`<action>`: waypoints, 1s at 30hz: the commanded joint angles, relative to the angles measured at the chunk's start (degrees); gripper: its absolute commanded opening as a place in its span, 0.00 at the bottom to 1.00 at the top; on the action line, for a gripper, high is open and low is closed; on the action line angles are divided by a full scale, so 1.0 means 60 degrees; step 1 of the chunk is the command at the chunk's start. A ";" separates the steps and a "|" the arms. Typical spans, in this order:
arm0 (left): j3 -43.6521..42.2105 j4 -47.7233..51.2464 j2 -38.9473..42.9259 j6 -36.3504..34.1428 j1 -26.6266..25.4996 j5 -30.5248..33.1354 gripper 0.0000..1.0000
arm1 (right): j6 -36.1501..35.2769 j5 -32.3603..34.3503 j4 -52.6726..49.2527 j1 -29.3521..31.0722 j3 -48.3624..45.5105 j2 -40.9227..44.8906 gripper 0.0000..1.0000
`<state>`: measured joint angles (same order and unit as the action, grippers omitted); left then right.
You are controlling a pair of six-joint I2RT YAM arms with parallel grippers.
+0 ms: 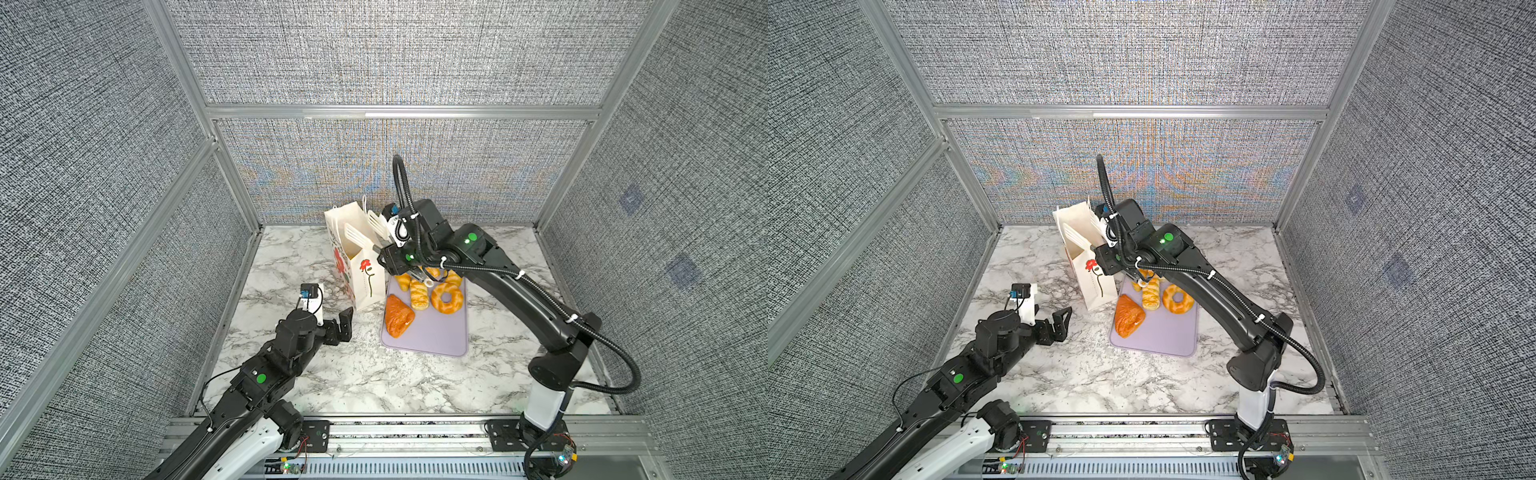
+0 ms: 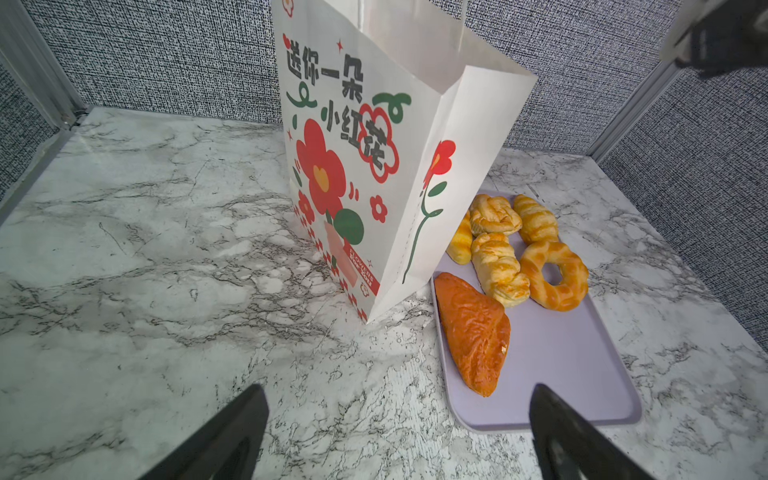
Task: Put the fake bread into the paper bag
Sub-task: 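Move the tongs back toward the orange pastry on the tray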
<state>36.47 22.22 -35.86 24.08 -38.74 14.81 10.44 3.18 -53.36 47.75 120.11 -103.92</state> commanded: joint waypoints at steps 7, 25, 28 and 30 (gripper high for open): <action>-0.0081 -0.0434 -0.0103 0.0131 0.0012 -0.0399 0.99 | 0.0423 0.0622 0.0850 0.0157 -0.1617 0.1283 0.59; -0.0814 -0.0412 0.0523 0.0777 -0.0004 -0.0962 0.99 | 0.2113 0.1534 0.1434 0.0404 -0.5742 0.3462 0.59; -0.1041 -0.0422 0.0569 0.0876 -0.0015 -0.1082 0.99 | 0.2482 0.1690 0.1465 0.0563 -0.6362 0.3521 0.59; -0.1187 -0.0429 0.0626 0.0945 -0.0004 -0.1149 0.99 | 0.2748 0.1726 0.1433 0.0681 -0.6659 0.3515 0.59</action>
<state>29.91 20.21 -32.45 28.93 -38.81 9.06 23.09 11.97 -46.33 51.13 81.58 -83.13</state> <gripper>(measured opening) 0.992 0.586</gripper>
